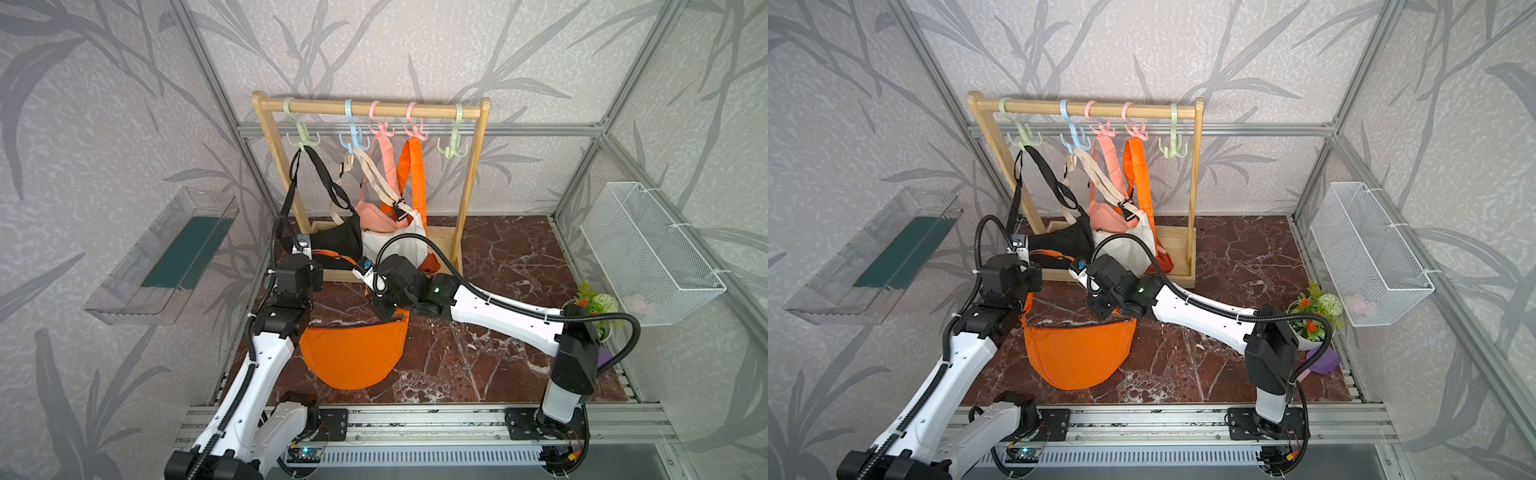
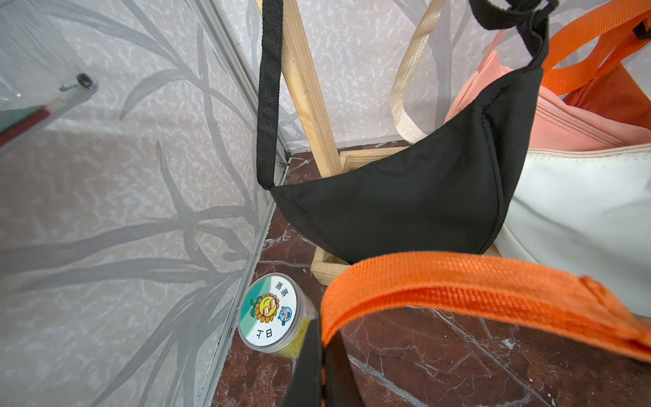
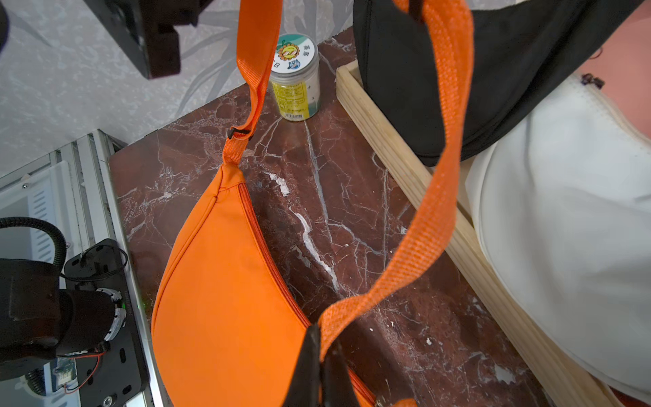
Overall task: Take the bag off the hook
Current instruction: Place the bag at the center of the board.
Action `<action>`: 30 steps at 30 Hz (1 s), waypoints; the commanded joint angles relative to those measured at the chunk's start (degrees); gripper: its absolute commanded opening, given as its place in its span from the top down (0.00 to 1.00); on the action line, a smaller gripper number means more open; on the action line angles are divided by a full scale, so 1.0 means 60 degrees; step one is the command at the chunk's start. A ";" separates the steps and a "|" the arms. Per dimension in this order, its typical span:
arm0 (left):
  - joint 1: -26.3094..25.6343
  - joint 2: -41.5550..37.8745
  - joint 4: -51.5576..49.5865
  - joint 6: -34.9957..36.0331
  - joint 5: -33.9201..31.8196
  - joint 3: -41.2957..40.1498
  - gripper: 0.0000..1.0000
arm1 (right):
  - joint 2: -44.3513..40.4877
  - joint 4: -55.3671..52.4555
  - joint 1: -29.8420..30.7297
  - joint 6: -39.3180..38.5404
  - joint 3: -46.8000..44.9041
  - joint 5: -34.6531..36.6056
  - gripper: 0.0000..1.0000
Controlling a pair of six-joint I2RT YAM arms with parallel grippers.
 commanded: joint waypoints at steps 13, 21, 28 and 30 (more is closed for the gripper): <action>0.0101 -0.0005 0.0056 -0.0282 0.0213 -0.0119 1.00 | -0.0013 -0.0006 -0.0017 0.0963 -0.0689 -0.0593 1.00; 0.0083 -0.1255 -0.1975 -0.1718 0.0796 -0.0218 1.00 | -0.0366 -0.0283 0.0069 0.1305 -0.1182 -0.0443 1.00; 0.0091 -0.2381 -0.3716 -0.2896 0.2019 -0.0571 1.00 | -0.0432 -0.0427 0.0343 0.1219 -0.1474 -0.0418 1.00; 0.0091 -0.2533 -0.4114 -0.3314 0.2373 -0.0619 1.00 | -0.0421 -0.0344 0.0383 0.1316 -0.1719 -0.0538 1.00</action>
